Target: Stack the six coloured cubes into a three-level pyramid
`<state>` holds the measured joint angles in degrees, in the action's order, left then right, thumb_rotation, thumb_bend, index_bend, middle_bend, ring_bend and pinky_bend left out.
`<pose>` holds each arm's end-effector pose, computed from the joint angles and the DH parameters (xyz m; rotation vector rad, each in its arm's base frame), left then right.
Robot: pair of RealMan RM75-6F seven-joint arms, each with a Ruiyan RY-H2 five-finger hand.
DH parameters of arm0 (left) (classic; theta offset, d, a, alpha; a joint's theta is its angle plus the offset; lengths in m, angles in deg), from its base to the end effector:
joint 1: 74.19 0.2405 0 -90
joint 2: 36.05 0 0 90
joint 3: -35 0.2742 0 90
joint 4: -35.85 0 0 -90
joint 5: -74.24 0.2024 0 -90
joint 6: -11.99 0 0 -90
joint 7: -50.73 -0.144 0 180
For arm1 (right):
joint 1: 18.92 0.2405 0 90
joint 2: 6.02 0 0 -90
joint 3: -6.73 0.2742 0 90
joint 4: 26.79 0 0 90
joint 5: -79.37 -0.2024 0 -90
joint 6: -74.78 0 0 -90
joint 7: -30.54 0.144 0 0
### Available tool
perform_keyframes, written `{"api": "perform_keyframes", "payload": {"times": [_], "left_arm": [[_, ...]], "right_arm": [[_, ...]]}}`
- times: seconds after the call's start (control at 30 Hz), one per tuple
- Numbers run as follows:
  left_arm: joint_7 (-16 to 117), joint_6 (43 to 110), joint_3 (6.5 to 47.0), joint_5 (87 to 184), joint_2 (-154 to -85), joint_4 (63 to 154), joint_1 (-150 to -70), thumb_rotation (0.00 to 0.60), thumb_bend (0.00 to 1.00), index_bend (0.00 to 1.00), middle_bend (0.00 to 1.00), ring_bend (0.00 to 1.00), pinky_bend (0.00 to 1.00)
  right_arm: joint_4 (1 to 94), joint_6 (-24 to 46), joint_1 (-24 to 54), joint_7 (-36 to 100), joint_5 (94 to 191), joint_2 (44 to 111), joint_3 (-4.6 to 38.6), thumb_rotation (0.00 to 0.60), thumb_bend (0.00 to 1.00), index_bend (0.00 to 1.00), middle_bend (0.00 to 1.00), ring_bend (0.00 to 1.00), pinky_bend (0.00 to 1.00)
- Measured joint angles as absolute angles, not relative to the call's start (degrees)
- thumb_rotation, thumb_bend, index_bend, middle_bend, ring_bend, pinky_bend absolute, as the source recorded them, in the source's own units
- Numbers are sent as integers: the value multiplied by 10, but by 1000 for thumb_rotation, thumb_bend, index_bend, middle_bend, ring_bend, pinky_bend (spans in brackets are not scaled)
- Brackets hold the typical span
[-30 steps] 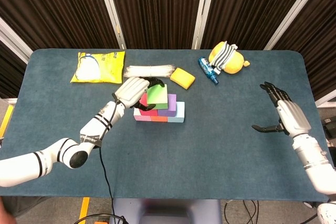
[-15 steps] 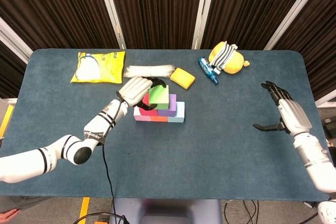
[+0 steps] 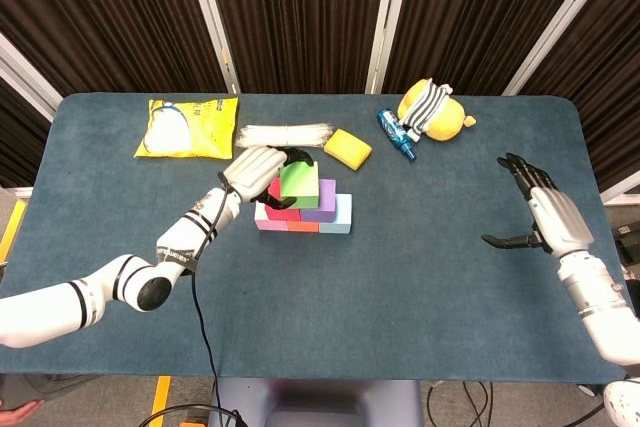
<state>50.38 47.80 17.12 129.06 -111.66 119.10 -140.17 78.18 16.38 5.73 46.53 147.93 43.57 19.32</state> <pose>-0.0226 0.4465 0.0635 -2.0053 -1.0461 -1.1233 -0.2445 -0.3019 0.2107 1.4160 -1.2739 1.0737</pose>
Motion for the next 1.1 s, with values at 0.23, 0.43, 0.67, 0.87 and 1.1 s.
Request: {"api": "perform_keyframes", "payload": {"times": [0.23, 0.43, 0.67, 0.87, 1.1], "left_arm": [[514, 475, 173, 1295, -1118, 1185, -1401, 600, 328, 261, 346, 281, 300], [532, 472, 170, 1304, -1112, 1186, -1398, 600, 329, 260, 346, 276, 287], [549, 464, 172, 1321, -1113, 1179, -1395, 600, 330, 260, 345, 270, 274], [562, 459, 173, 1337, -1115, 1170, -1395, 600, 330, 260, 340, 267, 267], [578, 456, 174, 1351, -1119, 1161, -1393, 600, 330, 246, 316, 243, 257]], "right_arm": [[782, 166, 59, 461, 1476, 437, 195, 600, 192, 117, 96, 0, 90], [782, 166, 58, 461, 1474, 437, 196, 600, 192, 117, 96, 0, 90], [783, 169, 60, 459, 1471, 437, 198, 600, 192, 117, 96, 0, 90], [786, 168, 60, 453, 1467, 437, 199, 600, 192, 117, 96, 0, 90], [789, 168, 61, 447, 1463, 438, 200, 600, 192, 117, 96, 0, 87]]}}
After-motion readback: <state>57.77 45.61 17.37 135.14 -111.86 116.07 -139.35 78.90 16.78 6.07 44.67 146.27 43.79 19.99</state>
